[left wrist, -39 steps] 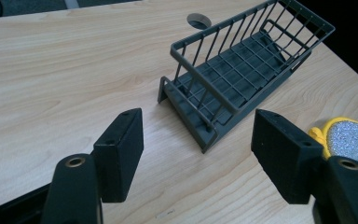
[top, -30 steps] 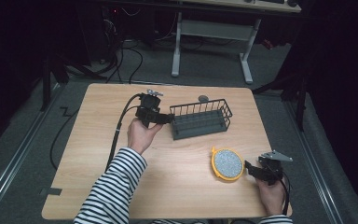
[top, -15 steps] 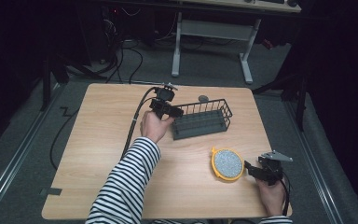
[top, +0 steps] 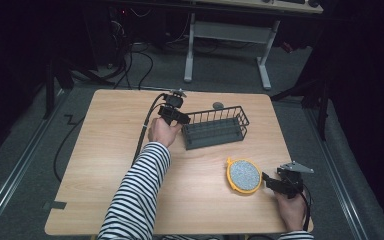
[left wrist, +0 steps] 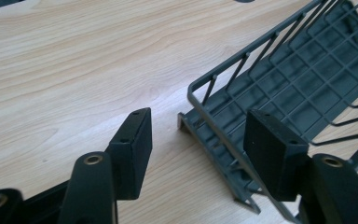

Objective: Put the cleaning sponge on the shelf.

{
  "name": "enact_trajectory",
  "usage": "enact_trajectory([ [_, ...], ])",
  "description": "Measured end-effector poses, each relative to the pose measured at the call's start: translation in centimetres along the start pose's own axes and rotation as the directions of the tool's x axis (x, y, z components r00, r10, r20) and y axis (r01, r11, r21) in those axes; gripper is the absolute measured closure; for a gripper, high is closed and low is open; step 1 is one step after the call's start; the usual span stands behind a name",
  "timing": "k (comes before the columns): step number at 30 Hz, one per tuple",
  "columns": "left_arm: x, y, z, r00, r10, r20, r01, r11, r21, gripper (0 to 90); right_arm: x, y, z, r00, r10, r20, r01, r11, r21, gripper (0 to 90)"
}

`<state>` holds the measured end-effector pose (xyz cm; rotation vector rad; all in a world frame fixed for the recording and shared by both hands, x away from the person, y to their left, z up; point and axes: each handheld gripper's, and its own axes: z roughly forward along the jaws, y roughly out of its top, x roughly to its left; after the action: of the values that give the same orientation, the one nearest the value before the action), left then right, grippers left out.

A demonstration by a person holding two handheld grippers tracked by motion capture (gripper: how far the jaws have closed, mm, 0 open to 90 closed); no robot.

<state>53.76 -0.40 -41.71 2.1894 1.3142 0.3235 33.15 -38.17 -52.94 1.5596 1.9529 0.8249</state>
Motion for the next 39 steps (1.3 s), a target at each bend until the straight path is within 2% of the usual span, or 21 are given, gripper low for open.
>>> enact_trajectory([
  [2,0.1,0.0,0.7,0.9999,-0.011,0.007,0.011,0.9998,0.018,44.3,0.0,0.0,0.0,1.0000,0.002,0.000,-0.002,1.000,0.000,33.1],
  [6,-0.3,0.1,1.2,0.9999,-0.004,0.014,0.004,0.9997,0.025,47.1,0.0,0.0,0.0,1.0000,0.002,0.000,-0.002,1.000,0.001,33.1],
  [8,-0.9,0.3,1.5,0.9997,0.025,0.007,-0.026,0.9991,0.035,49.1,0.0,0.0,0.0,1.0000,0.000,0.000,0.000,1.000,0.000,33.1],
  [11,-1.3,0.5,1.9,0.9995,0.032,0.003,-0.032,0.9987,0.039,51.7,0.0,0.0,0.0,1.0000,0.002,0.000,-0.002,1.000,0.001,33.0],
  [13,-1.6,0.4,2.3,0.9986,0.047,-0.025,-0.046,0.9979,0.045,52.5,0.0,0.0,0.0,1.0000,-0.003,-0.003,0.003,1.000,-0.001,32.9],
  [14,-1.5,0.3,2.4,0.9985,0.048,-0.026,-0.046,0.9973,0.057,55.7,0.0,0.0,0.0,1.0000,-0.008,-0.005,0.008,1.000,-0.002,33.0],
  [18,-1.3,0.2,2.6,0.9987,0.040,-0.031,-0.038,0.9975,0.059,59.2,0.0,0.0,0.0,1.0000,-0.005,-0.007,0.005,1.000,-0.001,32.9],
  [26,-1.3,0.0,2.6,0.9999,0.015,-0.005,-0.014,0.9990,0.043,64.4,0.0,0.0,0.0,0.9999,-0.009,-0.009,0.009,1.000,-0.001,32.7],
  [35,-1.5,-0.1,2.8,0.9997,0.004,-0.025,-0.003,0.9990,0.044,66.2,0.0,0.0,0.0,0.9999,-0.008,-0.012,0.008,1.000,0.002,32.2],
  [39,-1.5,-0.2,2.7,0.9995,0.013,-0.030,-0.012,0.9989,0.046,66.2,0.0,0.0,0.0,0.9998,-0.009,-0.016,0.009,1.000,0.001,32.1],
])
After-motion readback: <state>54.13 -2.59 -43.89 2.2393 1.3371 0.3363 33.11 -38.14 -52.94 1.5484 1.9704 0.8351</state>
